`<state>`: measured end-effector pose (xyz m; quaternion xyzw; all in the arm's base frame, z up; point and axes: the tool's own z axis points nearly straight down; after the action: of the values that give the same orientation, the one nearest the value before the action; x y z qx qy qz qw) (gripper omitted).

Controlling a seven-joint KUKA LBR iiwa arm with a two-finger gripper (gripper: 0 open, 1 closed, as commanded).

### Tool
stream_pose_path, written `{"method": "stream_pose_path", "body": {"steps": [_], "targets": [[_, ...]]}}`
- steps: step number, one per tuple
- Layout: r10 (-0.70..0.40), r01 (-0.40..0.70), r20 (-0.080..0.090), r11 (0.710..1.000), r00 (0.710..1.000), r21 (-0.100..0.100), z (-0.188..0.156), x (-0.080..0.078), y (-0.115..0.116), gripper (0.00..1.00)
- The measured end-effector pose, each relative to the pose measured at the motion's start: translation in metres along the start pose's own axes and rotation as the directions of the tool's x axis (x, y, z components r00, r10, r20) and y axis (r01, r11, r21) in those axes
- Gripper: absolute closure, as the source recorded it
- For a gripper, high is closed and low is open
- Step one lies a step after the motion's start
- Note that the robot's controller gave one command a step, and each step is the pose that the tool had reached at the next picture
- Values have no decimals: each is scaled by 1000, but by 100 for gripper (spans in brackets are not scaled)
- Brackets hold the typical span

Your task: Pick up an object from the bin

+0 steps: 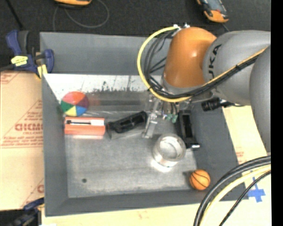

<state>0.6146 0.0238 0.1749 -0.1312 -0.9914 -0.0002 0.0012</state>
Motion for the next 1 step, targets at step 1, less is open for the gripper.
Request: {"method": "stream_pose_path", "body": {"steps": [1], "targets": [[72, -72, 8, 997, 997, -1, 1, -8, 2, 0]]}}
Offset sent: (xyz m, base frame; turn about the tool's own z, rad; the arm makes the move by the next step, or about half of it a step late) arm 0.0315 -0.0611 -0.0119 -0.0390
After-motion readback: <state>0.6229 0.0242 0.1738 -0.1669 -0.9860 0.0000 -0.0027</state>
